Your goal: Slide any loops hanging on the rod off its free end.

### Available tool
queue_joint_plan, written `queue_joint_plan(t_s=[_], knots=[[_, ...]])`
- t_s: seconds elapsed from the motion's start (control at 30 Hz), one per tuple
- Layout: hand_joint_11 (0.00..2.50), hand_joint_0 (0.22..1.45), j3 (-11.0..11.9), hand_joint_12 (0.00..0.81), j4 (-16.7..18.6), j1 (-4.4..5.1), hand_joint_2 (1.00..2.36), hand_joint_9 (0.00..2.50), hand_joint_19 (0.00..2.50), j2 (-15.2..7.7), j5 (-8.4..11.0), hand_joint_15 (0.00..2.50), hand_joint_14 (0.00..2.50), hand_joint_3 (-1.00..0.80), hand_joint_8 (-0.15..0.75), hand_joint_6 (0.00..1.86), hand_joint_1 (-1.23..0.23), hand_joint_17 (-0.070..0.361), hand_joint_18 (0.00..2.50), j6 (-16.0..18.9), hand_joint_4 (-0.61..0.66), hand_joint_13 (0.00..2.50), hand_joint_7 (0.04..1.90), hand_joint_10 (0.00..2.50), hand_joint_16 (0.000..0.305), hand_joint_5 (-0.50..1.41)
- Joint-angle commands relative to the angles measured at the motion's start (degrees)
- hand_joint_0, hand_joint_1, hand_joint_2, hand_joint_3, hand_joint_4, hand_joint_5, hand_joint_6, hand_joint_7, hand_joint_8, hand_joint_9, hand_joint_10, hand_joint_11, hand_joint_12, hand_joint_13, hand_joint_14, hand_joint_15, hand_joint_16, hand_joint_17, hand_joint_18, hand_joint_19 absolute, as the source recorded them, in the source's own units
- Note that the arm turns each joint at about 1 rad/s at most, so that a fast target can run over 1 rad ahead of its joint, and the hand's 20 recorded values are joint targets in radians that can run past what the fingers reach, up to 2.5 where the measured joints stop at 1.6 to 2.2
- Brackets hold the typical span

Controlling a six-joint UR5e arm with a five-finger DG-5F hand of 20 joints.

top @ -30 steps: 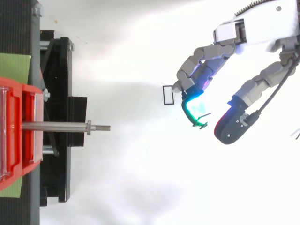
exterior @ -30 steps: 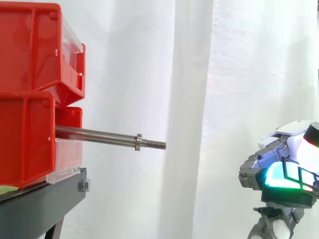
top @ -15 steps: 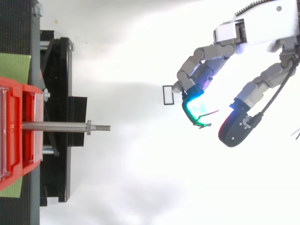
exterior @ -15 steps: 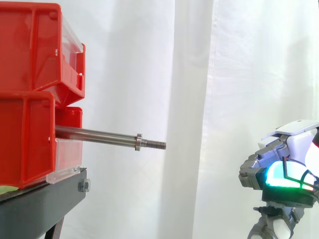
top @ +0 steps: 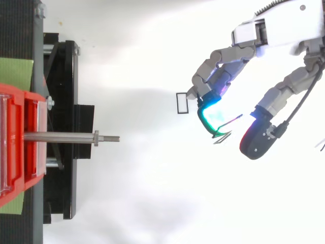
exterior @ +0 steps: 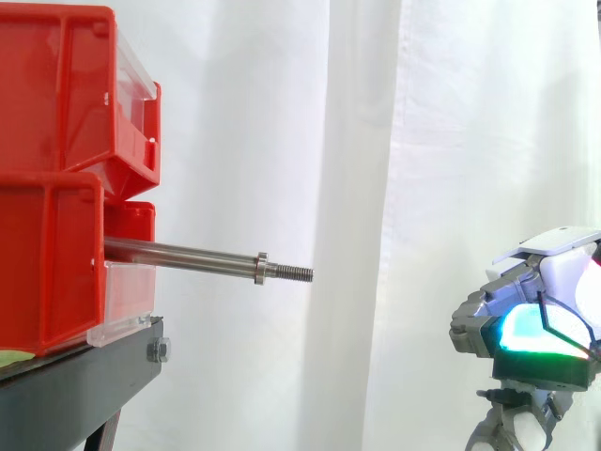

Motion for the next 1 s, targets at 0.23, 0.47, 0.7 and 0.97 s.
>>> queue_joint_plan(t_s=[0.23, 0.47, 0.7, 0.97], knots=[[0.17, 0.44, 0.0, 0.315, 0.01, -0.11, 1.0, 0.67, 0.0, 0.0, 0.0, 0.0, 0.0, -0.5, 0.283, 0.81, -0.88, 0.111, 0.52, -0.08, 0.21, 0.55, 1.21, 0.01, 0.05, -0.21], [0.18, 0.59, 0.0, 0.278, 0.01, -0.11, 1.0, 0.69, 0.03, 0.0, 0.0, 0.0, 0.0, -0.5, 0.257, 0.79, -0.7, 0.093, 0.47, 0.0, 0.15, 0.53, 1.33, 0.01, 0.042, -0.18], [0.18, 0.59, 0.0, 0.277, 0.01, -0.11, 1.01, 0.69, 0.03, 0.0, 0.0, 0.0, 0.0, -0.39, 0.263, 0.83, -0.71, 0.093, 0.45, 0.0, 0.09, 0.53, 1.36, 0.01, 0.041, -0.19], [0.19, 0.59, 0.0, 0.278, 0.01, -0.2, 1.01, 0.69, 0.03, 0.0, -0.09, 0.0, 0.0, -0.35, 0.264, 0.84, -0.73, 0.093, 0.44, 0.0, 0.04, 0.53, 1.36, 0.01, 0.041, -0.19]])
